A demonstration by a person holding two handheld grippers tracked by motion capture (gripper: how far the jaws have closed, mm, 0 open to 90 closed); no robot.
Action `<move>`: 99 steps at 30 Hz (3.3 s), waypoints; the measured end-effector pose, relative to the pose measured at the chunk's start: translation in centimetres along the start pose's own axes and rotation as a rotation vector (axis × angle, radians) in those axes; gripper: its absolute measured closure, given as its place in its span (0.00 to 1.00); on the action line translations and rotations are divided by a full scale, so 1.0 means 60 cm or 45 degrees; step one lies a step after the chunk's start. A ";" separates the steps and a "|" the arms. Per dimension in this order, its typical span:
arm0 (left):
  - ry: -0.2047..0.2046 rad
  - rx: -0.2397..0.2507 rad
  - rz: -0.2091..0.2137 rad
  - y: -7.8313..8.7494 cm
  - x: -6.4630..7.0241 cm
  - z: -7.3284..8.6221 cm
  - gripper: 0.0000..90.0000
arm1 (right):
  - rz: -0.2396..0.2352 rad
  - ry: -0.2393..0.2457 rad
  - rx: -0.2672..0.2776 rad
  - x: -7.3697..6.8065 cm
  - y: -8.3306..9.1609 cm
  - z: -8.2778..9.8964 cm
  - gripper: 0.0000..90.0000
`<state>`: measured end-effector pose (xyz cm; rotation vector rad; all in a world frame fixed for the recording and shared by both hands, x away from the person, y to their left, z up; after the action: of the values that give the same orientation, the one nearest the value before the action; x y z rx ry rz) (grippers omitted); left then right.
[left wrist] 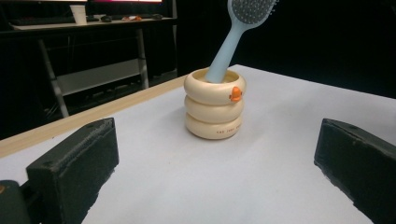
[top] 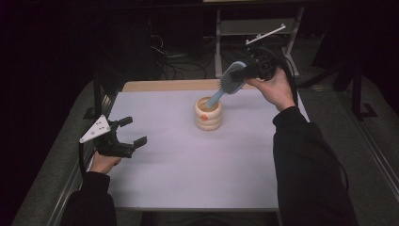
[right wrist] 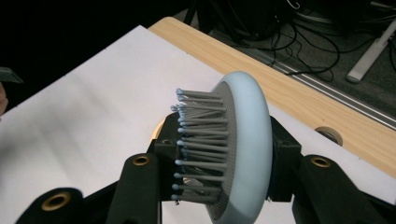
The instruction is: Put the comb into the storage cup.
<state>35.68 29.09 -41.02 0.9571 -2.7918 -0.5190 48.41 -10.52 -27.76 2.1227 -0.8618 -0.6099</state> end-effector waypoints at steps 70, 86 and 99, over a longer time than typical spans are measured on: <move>0.056 -0.078 -0.005 -0.026 0.003 0.044 0.00 | -0.047 -0.051 -0.110 0.001 -0.129 0.013 0.48; 0.072 -0.079 -0.002 -0.028 0.000 0.044 0.00 | 0.038 0.007 -0.113 0.005 -0.126 0.026 0.00; 0.075 -0.086 -0.001 -0.028 0.000 0.046 0.00 | -0.022 0.003 0.017 0.017 -0.093 0.055 0.00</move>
<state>35.98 28.63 -44.20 0.9434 -2.7039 -0.5714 49.06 -10.07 -34.28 2.1442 -0.8493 -0.6117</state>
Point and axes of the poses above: each handheld gripper's, and its own axes: y roughly backward along the jaws, z roughly out of its underside, x roughly to its right, the point moved 5 cm from there along -y, roughly forward along the jaws, and after that the axes turned 11 degrees about -x, right-handed, at the moved point
